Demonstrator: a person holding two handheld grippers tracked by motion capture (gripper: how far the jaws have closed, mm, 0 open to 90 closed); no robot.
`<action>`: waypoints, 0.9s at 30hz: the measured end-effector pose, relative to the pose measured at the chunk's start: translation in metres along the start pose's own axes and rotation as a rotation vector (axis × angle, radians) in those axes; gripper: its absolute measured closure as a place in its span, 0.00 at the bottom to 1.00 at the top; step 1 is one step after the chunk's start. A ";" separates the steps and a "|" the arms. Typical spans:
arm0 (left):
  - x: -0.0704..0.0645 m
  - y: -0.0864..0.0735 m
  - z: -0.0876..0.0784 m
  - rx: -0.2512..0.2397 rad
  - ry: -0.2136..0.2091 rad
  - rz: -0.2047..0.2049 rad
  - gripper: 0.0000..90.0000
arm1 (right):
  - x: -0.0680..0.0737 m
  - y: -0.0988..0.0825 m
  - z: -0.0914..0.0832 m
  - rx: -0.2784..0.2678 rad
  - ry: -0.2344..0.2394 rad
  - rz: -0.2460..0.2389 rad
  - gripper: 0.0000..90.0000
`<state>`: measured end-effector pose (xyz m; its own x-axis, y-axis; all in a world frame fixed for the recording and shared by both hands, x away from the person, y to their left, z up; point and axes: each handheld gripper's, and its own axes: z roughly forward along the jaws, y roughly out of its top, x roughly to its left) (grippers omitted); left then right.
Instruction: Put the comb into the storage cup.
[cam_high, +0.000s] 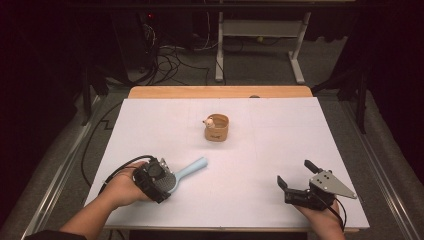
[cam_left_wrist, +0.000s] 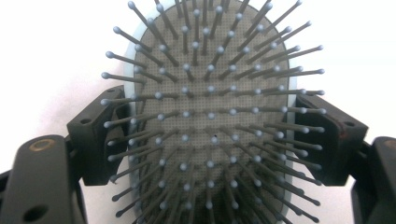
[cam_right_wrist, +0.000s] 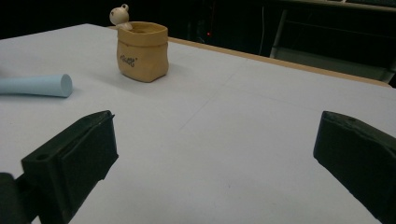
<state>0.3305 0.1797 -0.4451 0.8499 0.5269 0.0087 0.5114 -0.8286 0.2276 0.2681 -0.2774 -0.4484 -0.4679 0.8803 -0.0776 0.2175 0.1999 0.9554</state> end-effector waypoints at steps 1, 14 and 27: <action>-0.001 0.000 0.000 -0.001 0.006 0.007 0.23 | 0.000 0.000 0.000 0.000 0.000 0.000 0.00; -0.016 0.006 -0.003 -0.033 0.114 0.129 0.23 | 0.001 0.000 0.001 0.004 0.002 0.000 0.00; -0.016 0.018 -0.024 -0.071 0.098 0.122 0.23 | 0.001 -0.001 0.001 0.008 0.006 0.000 0.00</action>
<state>0.3232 0.1610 -0.4183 0.8868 0.4421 0.1349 0.3921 -0.8740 0.2870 0.2686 -0.2759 -0.4499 -0.4735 0.8775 -0.0760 0.2239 0.2034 0.9531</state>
